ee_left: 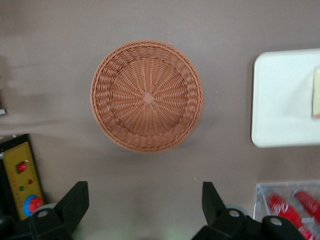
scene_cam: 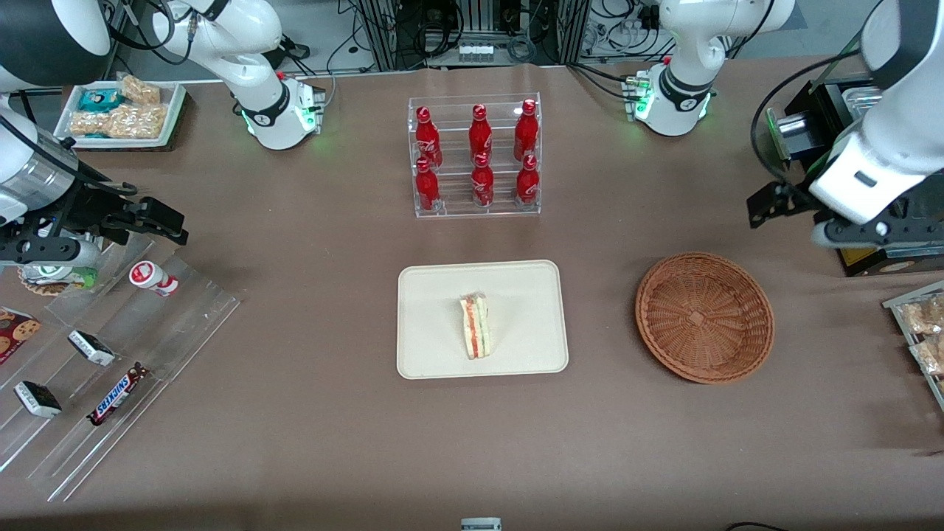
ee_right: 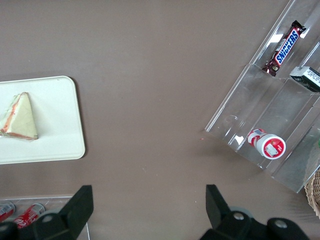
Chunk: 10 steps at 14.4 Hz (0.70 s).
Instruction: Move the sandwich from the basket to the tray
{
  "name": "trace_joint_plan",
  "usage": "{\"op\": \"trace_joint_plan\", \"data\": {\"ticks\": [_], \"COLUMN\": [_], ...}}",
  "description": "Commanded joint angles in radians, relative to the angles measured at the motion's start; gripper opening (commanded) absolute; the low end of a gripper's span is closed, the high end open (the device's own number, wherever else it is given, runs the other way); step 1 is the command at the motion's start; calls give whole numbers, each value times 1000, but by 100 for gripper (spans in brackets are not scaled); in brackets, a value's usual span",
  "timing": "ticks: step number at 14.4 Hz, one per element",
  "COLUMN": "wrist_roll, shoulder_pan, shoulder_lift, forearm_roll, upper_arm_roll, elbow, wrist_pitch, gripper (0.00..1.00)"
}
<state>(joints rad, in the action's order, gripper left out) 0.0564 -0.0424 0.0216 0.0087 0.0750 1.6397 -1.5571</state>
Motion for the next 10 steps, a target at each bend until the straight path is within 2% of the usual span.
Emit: {"op": "trace_joint_plan", "data": {"ticks": [1, 3, 10], "wrist_roll": [-73, -73, -73], "shoulder_pan": [10, 9, 9], "shoulder_lift": [1, 0, -11], "forearm_roll": [-12, -18, -10], "upper_arm_roll": [-1, -32, -34], "elbow": [-50, -43, -38], "wrist_pitch": [45, 26, 26], "gripper": [100, 100, 100]}}
